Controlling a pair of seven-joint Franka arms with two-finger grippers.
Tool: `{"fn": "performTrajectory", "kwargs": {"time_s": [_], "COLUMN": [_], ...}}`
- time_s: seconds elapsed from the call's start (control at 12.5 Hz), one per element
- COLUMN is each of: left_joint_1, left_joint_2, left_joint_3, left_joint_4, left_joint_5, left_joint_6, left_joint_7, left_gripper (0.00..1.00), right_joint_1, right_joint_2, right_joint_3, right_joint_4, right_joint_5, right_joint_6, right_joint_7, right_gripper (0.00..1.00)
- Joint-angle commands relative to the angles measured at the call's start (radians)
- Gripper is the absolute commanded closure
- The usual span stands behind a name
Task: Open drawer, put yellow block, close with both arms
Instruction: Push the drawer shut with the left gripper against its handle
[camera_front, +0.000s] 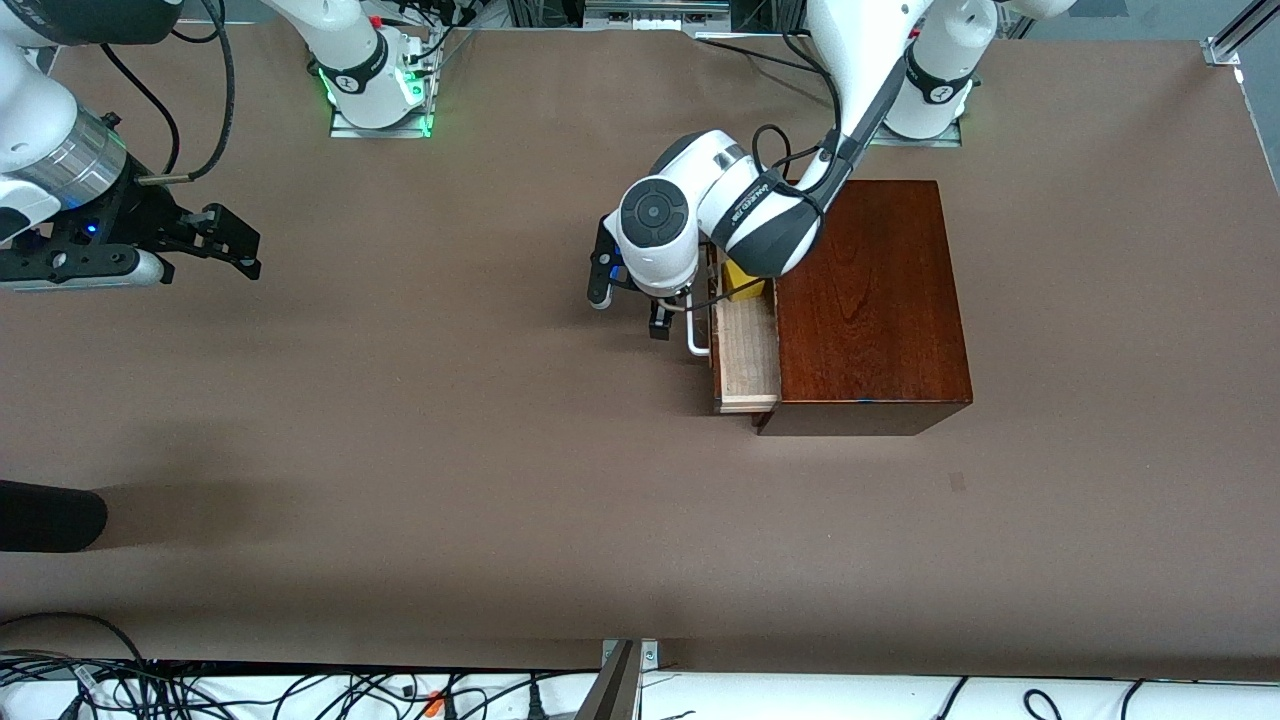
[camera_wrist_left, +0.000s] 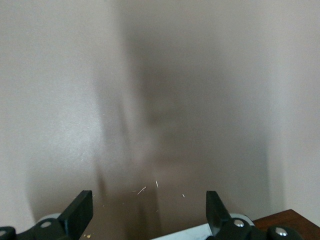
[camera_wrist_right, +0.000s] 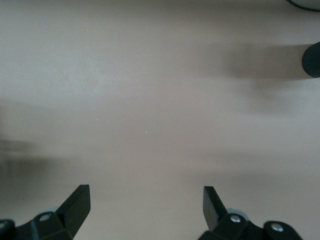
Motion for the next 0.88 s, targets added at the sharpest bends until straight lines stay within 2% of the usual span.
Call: {"fn": "performTrajectory", "kwargs": {"time_s": [0.0,0.24,0.8], "left_joint_1": [-0.003,0.012,0.044], "left_joint_2": [0.022,0.021,0.010], "left_joint_3": [0.004,0.008,0.021], "left_joint_4": [0.026,0.014,0.020], "left_joint_5": [-0.014,-0.004,0.056], "left_joint_6": [0.005,-0.014,-0.147], "left_joint_7": [-0.007,-0.001,0.002], "left_gripper": [0.00,0.00,0.00], "right_joint_1": [-0.008,-0.008,-0.010], "right_joint_2": [0.011,0.011,0.011], "right_joint_3": [0.004,0.004,0.004], "right_joint_4": [0.026,0.026,0.026], "right_joint_5": [0.022,0.022,0.025], "right_joint_6": [-0.004,-0.004,0.002], "right_joint_7": [0.011,0.011,0.011], "right_gripper": [0.00,0.00,0.00]}}
